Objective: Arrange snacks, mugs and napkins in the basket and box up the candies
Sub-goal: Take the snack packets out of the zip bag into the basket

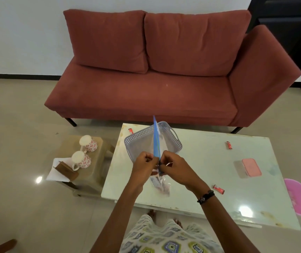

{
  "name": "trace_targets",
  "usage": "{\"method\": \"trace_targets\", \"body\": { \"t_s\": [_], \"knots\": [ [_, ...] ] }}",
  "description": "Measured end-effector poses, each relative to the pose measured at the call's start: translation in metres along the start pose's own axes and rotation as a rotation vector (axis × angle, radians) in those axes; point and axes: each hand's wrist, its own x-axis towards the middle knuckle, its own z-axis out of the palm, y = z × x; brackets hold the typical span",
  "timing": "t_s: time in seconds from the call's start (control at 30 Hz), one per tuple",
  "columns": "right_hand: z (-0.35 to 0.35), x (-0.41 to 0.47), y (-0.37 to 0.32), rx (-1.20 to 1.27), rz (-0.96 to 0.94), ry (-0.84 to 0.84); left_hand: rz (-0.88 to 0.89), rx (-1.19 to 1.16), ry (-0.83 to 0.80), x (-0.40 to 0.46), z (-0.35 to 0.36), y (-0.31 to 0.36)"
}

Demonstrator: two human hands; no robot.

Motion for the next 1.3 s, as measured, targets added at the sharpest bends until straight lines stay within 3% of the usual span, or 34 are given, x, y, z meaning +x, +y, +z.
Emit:
{"method": "trace_targets", "body": {
  "t_s": [0.1,0.27,0.4,0.5,0.67,0.87,1.0,1.1,1.2,1.3],
  "knots": [
    [0.010,0.007,-0.004,0.001,-0.022,-0.012,-0.099,0.054,-0.177,-0.005,-0.016,-0.002],
    [0.033,0.010,-0.003,0.176,0.142,0.001,0.068,0.092,-0.210,-0.003,-0.041,-0.010],
    [0.031,0.006,-0.003,0.118,0.301,-0.272,0.143,0.060,-0.269,-0.007,-0.048,-0.026],
    [0.033,-0.002,0.000,0.125,0.243,-0.358,0.156,0.060,-0.286,-0.012,-0.048,-0.036],
    [0.064,-0.012,0.005,0.417,0.133,-0.144,0.146,-0.061,-0.172,-0.021,-0.046,-0.040],
    [0.086,-0.015,0.003,0.658,0.162,0.123,0.080,-0.386,-0.107,-0.028,-0.046,-0.041],
    [0.086,-0.018,0.000,0.375,0.072,0.255,0.048,-0.404,-0.160,-0.030,-0.049,-0.041],
    [0.074,-0.022,0.000,0.026,-0.025,0.240,0.027,-0.101,-0.252,-0.023,-0.061,-0.037],
    [0.069,-0.026,-0.002,-0.174,-0.097,0.183,0.002,0.201,-0.341,-0.014,-0.066,-0.028],
    [0.072,-0.028,-0.006,-0.271,-0.148,0.153,0.082,0.443,-0.274,-0.004,-0.060,-0.017]
  ]
}}
